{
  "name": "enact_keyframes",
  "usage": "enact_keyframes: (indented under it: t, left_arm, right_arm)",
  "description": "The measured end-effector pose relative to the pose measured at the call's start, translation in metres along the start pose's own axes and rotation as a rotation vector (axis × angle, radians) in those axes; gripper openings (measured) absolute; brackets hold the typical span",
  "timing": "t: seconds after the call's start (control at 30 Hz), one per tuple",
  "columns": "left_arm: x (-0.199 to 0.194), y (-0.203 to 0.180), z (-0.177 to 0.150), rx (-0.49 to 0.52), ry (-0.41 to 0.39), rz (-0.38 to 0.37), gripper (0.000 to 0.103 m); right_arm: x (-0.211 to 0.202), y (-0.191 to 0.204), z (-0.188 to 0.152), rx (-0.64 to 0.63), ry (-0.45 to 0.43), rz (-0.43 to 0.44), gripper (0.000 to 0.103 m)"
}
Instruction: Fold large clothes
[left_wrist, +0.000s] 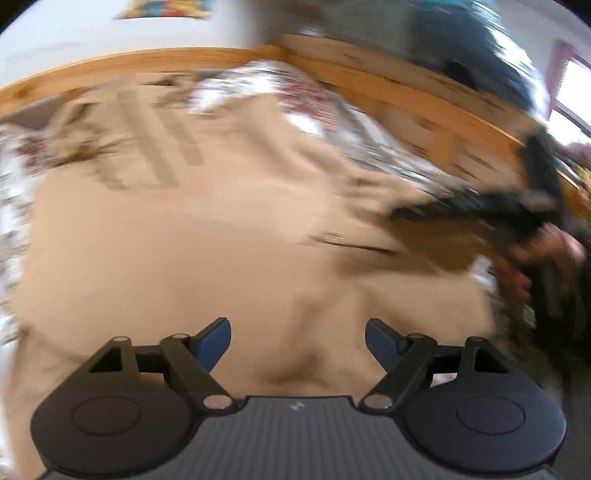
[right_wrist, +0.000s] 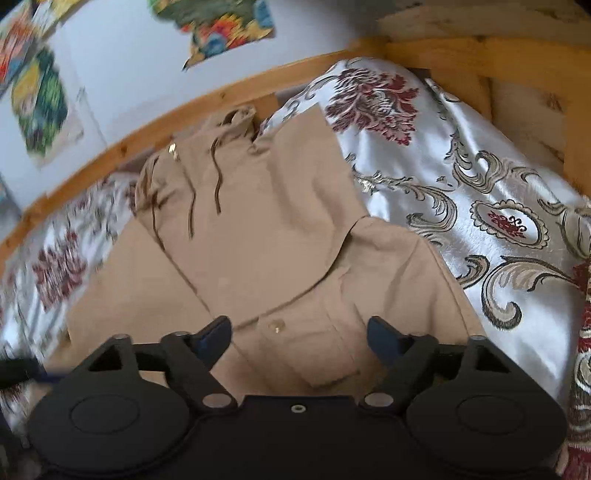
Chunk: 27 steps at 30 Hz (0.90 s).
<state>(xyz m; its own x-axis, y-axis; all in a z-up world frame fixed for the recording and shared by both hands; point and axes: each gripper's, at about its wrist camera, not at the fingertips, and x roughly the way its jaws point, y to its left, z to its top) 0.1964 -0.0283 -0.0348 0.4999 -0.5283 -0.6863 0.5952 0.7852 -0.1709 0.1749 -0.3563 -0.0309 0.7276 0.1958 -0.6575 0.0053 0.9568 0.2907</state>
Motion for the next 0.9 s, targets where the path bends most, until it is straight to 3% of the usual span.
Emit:
enact_keyframes:
  t: [0.2, 0.3, 0.37, 0.47, 0.53, 0.67, 0.7, 0.73, 0.8, 0.9]
  left_arm:
    - [0.000, 0.072, 0.012, -0.105, -0.067, 0.441, 0.084]
    - [0.012, 0.111, 0.026, -0.166, -0.093, 0.545, 0.084]
    - [0.026, 0.137, 0.035, -0.205, -0.076, 0.562, 0.081]
    - [0.046, 0.165, 0.043, -0.239, -0.020, 0.568, 0.070]
    - [0.055, 0.178, 0.039, -0.276, 0.014, 0.544, 0.053]
    - [0.056, 0.185, 0.028, -0.371, -0.030, 0.481, 0.022]
    - [0.053, 0.185, 0.027, -0.376, -0.041, 0.478, 0.012]
    - [0.051, 0.183, 0.027, -0.368, -0.049, 0.489, 0.005]
    - [0.042, 0.180, 0.026, -0.358, -0.084, 0.508, 0.003]
    - [0.016, 0.190, 0.024, -0.456, -0.181, 0.475, 0.002]
  right_arm:
    - [-0.012, 0.033, -0.018, -0.156, 0.027, -0.038, 0.077]
    - [-0.010, 0.042, -0.030, -0.202, 0.068, -0.070, 0.077]
    - [-0.004, 0.044, -0.038, -0.214, 0.108, -0.091, 0.077]
    - [0.011, 0.044, -0.045, -0.206, 0.157, -0.130, 0.066]
    - [0.020, 0.046, -0.045, -0.198, 0.162, -0.154, 0.056]
    - [0.027, 0.057, -0.049, -0.236, 0.178, -0.142, 0.048]
    - [0.027, 0.060, -0.051, -0.244, 0.189, -0.132, 0.038]
    - [0.028, 0.065, -0.054, -0.261, 0.200, -0.120, 0.021]
    - [0.028, 0.074, -0.057, -0.304, 0.207, -0.088, 0.004]
    - [0.019, 0.097, -0.050, -0.478, 0.121, -0.088, 0.001]
